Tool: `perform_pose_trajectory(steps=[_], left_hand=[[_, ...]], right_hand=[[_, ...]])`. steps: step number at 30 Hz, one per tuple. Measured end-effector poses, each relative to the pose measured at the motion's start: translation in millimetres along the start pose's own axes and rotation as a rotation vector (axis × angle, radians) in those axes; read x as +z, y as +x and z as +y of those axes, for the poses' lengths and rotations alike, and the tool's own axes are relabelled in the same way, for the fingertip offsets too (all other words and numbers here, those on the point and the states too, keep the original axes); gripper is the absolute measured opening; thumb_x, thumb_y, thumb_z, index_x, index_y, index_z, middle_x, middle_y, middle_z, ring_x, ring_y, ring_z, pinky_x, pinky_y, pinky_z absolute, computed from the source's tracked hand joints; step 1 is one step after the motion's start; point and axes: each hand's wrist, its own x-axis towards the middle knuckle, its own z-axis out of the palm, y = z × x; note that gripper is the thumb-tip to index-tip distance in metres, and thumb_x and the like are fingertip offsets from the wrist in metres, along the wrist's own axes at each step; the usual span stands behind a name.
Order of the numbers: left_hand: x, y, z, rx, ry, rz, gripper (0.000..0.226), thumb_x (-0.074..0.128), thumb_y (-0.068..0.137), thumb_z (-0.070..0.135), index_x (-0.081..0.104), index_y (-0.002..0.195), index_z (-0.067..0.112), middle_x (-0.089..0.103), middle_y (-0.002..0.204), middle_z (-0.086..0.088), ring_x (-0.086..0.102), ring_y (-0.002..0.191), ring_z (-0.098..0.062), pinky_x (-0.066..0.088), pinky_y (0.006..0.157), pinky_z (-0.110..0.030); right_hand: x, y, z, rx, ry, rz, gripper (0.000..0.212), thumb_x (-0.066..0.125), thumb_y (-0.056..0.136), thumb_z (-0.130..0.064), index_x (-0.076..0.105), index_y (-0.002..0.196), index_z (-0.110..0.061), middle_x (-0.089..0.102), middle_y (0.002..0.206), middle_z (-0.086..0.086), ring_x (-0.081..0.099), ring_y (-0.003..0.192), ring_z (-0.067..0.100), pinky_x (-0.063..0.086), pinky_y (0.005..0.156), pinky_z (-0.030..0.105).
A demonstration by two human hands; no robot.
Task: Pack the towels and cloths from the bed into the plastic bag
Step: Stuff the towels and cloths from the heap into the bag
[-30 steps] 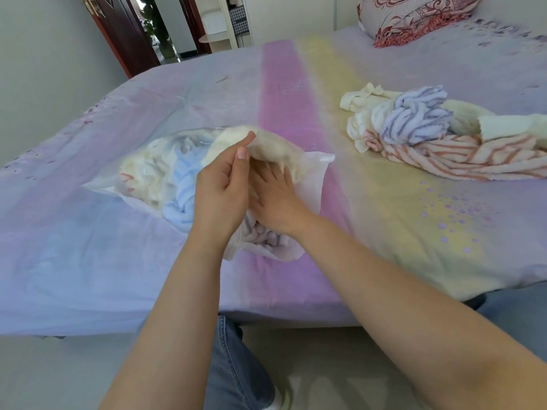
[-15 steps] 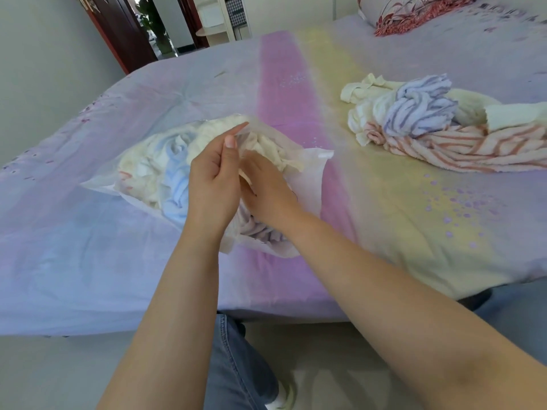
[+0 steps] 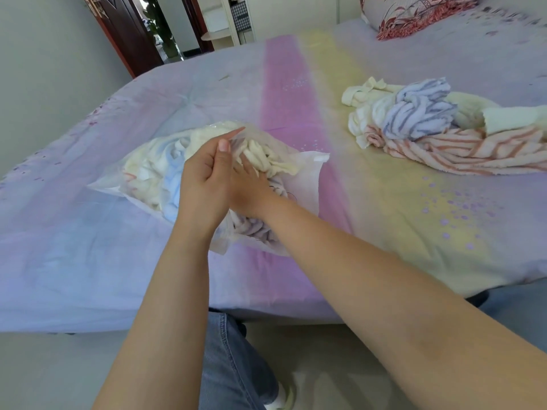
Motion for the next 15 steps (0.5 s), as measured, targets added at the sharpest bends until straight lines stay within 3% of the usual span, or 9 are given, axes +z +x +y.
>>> perform_pose_trajectory(steps=[1,3,6,9,11,12,13,15], left_hand=[[2,1,-2,0.000,-0.010,0.006,0.031,0.037,0.104,0.018,0.065,0.118,0.018,0.068,0.112,0.011,0.060,0.112,0.000,0.045,0.096,-0.016],[8,3,-6,-0.013,-0.023,0.021,0.033,0.037,0.104,0.018,0.066,0.119,0.014,0.068,0.113,0.007,0.061,0.112,-0.002,0.045,0.097,-0.018],[20,6,-11,-0.031,-0.058,0.016,0.034,0.037,0.104,0.021,0.066,0.119,0.012,0.068,0.117,0.002,0.060,0.116,-0.007,0.045,0.103,-0.026],[34,8,-13,-0.050,-0.098,0.007,0.032,0.037,0.103,0.021,0.066,0.116,0.017,0.068,0.116,0.004,0.060,0.117,-0.006,0.044,0.104,-0.027],[45,8,-13,-0.060,-0.112,0.011,0.030,0.037,0.103,0.019,0.066,0.114,0.018,0.068,0.115,0.004,0.061,0.114,-0.005,0.045,0.102,-0.024],[50,7,-12,-0.067,-0.117,0.008,0.030,0.037,0.104,0.018,0.066,0.114,0.017,0.068,0.114,0.004,0.061,0.113,-0.004,0.045,0.101,-0.021],[55,7,-11,-0.077,-0.126,0.001,0.031,0.037,0.104,0.017,0.066,0.114,0.015,0.068,0.114,0.003,0.061,0.111,-0.003,0.045,0.099,-0.018],[63,7,-11,-0.093,-0.146,-0.013,0.031,0.036,0.104,0.016,0.065,0.114,0.012,0.068,0.113,0.003,0.061,0.110,-0.001,0.045,0.097,-0.015]], right_hand=[[-8,-15,-1,-0.037,0.071,0.030,0.056,0.019,0.093,-0.054,0.024,0.145,-0.033,0.028,0.155,-0.005,0.021,0.145,0.027,0.017,0.115,0.057],[-23,-47,4,-0.119,0.222,0.123,0.041,0.027,0.094,-0.052,0.050,0.122,-0.031,0.058,0.125,-0.007,0.052,0.119,0.017,0.042,0.100,0.048],[-39,-106,17,-0.047,0.219,0.240,0.028,0.041,0.096,-0.046,0.059,0.087,-0.026,0.063,0.088,-0.011,0.059,0.085,0.009,0.052,0.076,0.042],[-56,-132,44,0.026,0.143,0.490,0.032,0.045,0.095,-0.039,0.061,0.081,-0.015,0.062,0.074,-0.002,0.058,0.071,0.018,0.050,0.062,0.039],[-74,-130,69,0.144,0.196,0.611,0.024,0.047,0.094,-0.033,0.063,0.088,-0.016,0.064,0.084,-0.002,0.059,0.070,0.018,0.049,0.062,0.036],[-86,-128,82,0.204,0.199,0.660,0.017,0.050,0.093,-0.028,0.063,0.094,-0.018,0.062,0.099,-0.003,0.061,0.073,0.018,0.050,0.064,0.036],[-100,-126,96,0.269,0.163,0.676,0.015,0.053,0.092,-0.024,0.061,0.103,-0.020,0.055,0.120,-0.003,0.062,0.078,0.019,0.050,0.067,0.035],[-123,-124,126,0.456,0.040,0.605,0.037,0.056,0.089,-0.019,0.050,0.125,-0.020,0.021,0.152,0.002,0.064,0.090,0.028,0.048,0.072,0.032]])
